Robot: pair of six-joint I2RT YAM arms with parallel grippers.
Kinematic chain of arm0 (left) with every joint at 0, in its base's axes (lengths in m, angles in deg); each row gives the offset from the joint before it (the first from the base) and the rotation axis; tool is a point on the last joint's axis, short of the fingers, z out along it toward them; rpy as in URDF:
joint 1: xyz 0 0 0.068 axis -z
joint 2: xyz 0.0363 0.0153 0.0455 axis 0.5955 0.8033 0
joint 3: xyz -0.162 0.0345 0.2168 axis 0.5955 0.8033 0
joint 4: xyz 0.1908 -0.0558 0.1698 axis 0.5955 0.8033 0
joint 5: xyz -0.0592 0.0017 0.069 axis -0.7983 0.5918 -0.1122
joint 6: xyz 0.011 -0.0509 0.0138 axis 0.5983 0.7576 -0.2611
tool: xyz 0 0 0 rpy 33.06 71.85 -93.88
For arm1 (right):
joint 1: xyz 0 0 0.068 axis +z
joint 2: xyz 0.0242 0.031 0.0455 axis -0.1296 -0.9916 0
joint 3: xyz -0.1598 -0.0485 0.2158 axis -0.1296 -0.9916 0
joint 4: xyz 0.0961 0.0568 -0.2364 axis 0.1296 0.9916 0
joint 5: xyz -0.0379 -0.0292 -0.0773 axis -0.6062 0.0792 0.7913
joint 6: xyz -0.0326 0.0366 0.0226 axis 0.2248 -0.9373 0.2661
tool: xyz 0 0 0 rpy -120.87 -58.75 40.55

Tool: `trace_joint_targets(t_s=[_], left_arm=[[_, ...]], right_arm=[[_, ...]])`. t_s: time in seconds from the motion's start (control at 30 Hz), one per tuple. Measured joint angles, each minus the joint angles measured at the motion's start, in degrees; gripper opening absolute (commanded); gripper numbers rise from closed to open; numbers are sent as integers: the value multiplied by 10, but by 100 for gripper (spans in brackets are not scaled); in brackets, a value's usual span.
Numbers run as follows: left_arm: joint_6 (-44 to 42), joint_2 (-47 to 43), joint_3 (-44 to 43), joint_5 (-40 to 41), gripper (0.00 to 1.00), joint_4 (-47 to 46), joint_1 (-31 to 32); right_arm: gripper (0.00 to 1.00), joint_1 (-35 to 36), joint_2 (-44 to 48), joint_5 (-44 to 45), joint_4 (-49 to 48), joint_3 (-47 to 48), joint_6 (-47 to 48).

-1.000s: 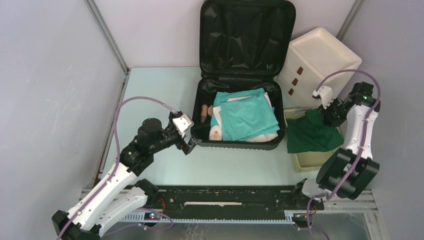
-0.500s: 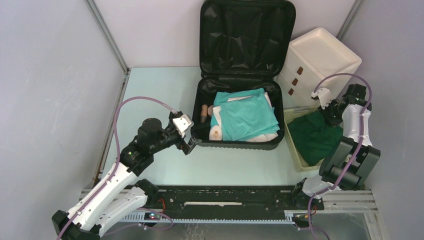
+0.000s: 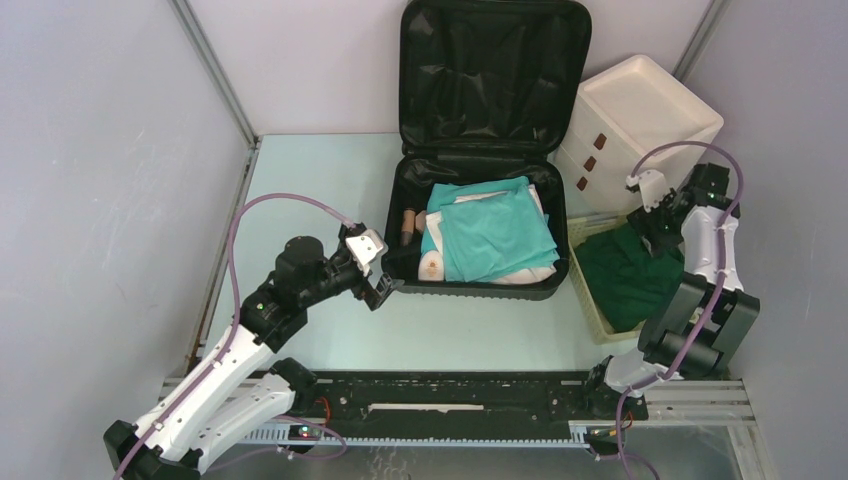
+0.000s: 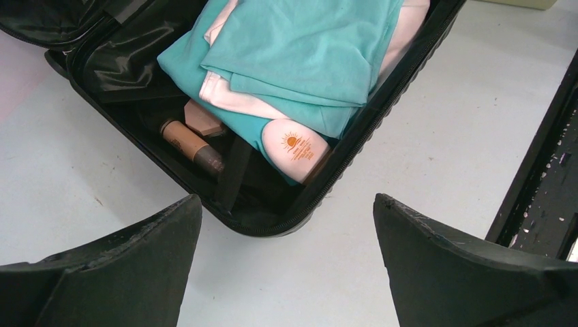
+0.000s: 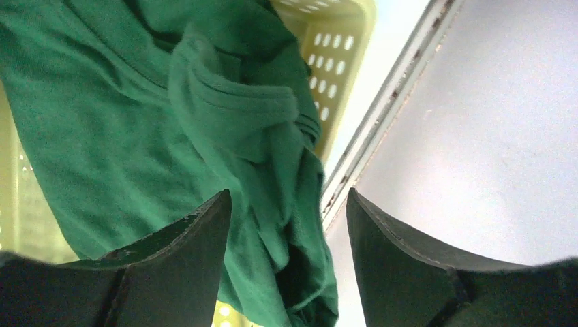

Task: Open, take out, and arrange the luggage
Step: Place the clothes in the bin, then adjust the clothes in the bin.

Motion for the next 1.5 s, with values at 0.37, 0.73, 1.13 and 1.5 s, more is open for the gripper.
trace_joint_targets(t_s=[0.37, 0.73, 1.13, 1.5], left_arm=[[-4, 1, 0, -2, 100, 0, 0], [-4, 1, 0, -2, 100, 0, 0], [-5, 1, 0, -5, 100, 0, 0], [-9, 1, 0, -6, 100, 0, 0]], right_arm=[[68, -21, 70, -72, 60, 95, -46], [47, 64, 102, -199, 76, -34, -130], [68, 88, -37, -101, -38, -130, -234], [54, 108, -98, -80, -39, -116, -256]])
